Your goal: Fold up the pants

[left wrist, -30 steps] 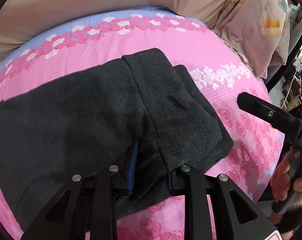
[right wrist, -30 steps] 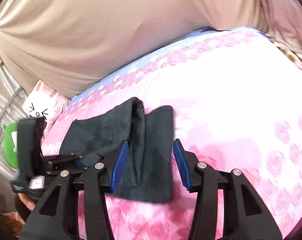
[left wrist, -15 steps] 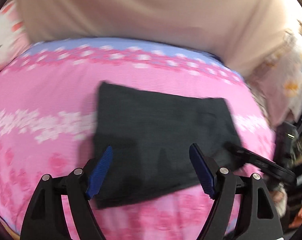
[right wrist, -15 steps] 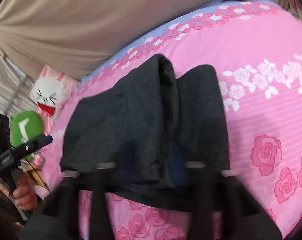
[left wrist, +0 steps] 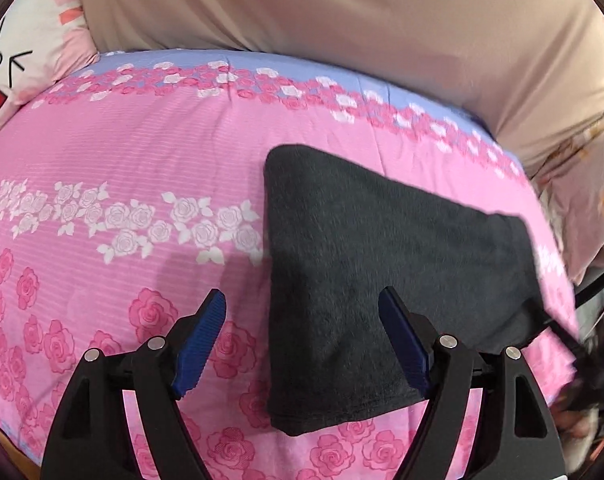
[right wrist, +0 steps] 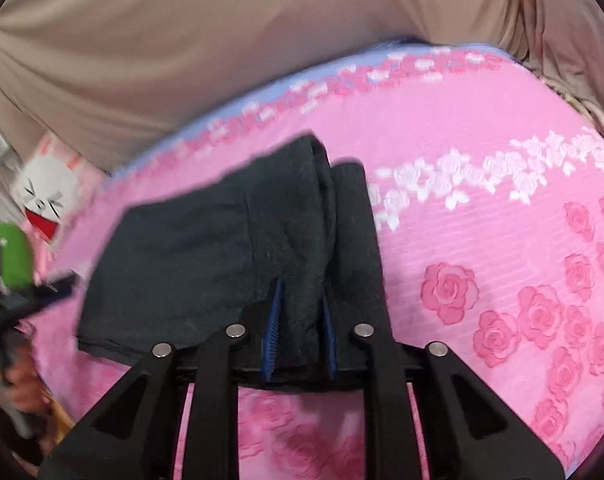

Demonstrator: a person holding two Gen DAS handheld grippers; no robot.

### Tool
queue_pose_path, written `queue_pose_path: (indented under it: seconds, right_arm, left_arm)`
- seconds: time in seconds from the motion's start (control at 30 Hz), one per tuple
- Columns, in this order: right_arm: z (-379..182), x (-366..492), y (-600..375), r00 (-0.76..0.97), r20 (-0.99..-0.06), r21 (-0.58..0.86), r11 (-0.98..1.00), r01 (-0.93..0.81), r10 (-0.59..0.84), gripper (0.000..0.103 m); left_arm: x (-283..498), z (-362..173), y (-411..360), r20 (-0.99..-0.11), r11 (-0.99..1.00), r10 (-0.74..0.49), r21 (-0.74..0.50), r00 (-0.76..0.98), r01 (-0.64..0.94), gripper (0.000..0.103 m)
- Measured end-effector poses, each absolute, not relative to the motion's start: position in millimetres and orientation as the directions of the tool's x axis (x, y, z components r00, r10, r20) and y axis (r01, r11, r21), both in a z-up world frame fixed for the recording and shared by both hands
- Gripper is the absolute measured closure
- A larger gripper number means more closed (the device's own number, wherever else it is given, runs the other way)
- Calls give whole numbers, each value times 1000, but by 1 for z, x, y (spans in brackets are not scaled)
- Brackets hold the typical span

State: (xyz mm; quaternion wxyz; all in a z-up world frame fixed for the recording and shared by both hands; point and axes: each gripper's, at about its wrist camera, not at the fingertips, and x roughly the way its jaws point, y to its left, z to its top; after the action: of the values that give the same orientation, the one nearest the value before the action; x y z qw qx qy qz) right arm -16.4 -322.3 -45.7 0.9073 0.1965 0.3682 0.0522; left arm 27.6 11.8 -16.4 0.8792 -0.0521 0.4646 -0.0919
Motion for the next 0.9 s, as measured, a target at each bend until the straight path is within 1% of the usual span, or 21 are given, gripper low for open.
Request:
queue_pose_path:
  seconds: [0.03, 0.07, 0.1, 0.13, 0.17, 0.2, 0.27, 0.33, 0.4, 0.43, 0.5, 0.53, 0.57, 0.6, 0.63, 0.7, 0.77, 0.83, 0.87, 0.9]
  right_arm:
    - [-45, -15, -325, 722, -663, 359, 931, 72, 200, 86]
    - [-47, -12, -327, 713, -681, 330, 939, 96, 167, 83]
    - [-50, -11, -332, 694, -713, 288, 944, 159, 100, 80]
    - [-45, -15, -335, 700, -711, 283, 939, 195, 68, 80]
    - [-35, -22, -332, 728, -678, 317, 934, 163, 103, 80]
    - [-17, -29, -321, 759, -623, 374, 924, 76, 189, 81]
    - [10, -33, -294, 766, -577, 394, 918, -44, 284, 81]
    - [29, -30, -246, 721, -577, 361, 911, -198, 385, 81]
    - [35, -21, -197, 662, -592, 336, 888, -314, 459, 82]
    - [33, -15, -176, 644, -601, 319, 881, -350, 473, 84]
    - [21, 5, -140, 607, -625, 299, 869, -395, 491, 86]
    - [13, 19, -127, 580, -642, 311, 862, -401, 501, 89]
    - [-1, 35, -113, 544, -672, 323, 859, -397, 504, 93]
    - [-33, 58, -89, 438, -742, 348, 850, -396, 508, 95]
    - [-41, 62, -82, 475, -702, 359, 839, -408, 531, 99]
    - [-43, 71, -70, 453, -728, 347, 847, -402, 514, 99]
    - [-37, 66, -70, 476, -697, 363, 836, -412, 537, 100]
    - [-38, 58, -73, 522, -699, 308, 865, -396, 488, 100]
    - [-41, 59, -73, 524, -704, 305, 870, -388, 480, 100]
    - [-58, 66, -68, 483, -733, 316, 868, -382, 479, 100]
  left_arm:
    - [27, -20, 9, -811, 981, -194, -158, 551, 112, 27]
    - [28, -23, 8, -816, 983, -183, -145, 548, 114, 27]
    - [28, -25, 8, -819, 983, -183, -143, 544, 116, 27]
    - [27, -26, 11, -819, 983, -185, -146, 543, 115, 27]
    - [25, -26, 14, -818, 982, -187, -150, 545, 112, 27]
    - [23, -25, 23, -812, 983, -184, -156, 553, 98, 27]
    - [22, -24, 37, -807, 985, -169, -159, 566, 68, 24]
    - [21, -23, 61, -807, 985, -143, -171, 573, 5, 24]
    - [22, -21, 80, -803, 984, -119, -173, 584, -37, 24]
    - [20, -19, 93, -798, 984, -88, -163, 596, -73, 24]
    - [17, -16, 111, -790, 983, -37, -140, 612, -121, 24]
    - [15, -14, 123, -785, 981, -16, -133, 620, -144, 24]
    - [12, -12, 134, -780, 978, -2, -133, 626, -162, 24]
    - [10, -11, 144, -778, 974, 7, -136, 628, -180, 24]
    - [9, -12, 151, -778, 971, 10, -142, 628, -190, 24]
    - [8, -13, 164, -781, 965, 12, -155, 624, -213, 24]
    - [6, -14, 176, -781, 958, 14, -168, 624, -232, 24]
    - [4, -15, 183, -778, 954, 5, -185, 628, -237, 24]
    - [4, -16, 183, -775, 953, -3, -194, 632, -234, 24]
    - [4, -16, 182, -772, 953, -8, -198, 635, -229, 24]
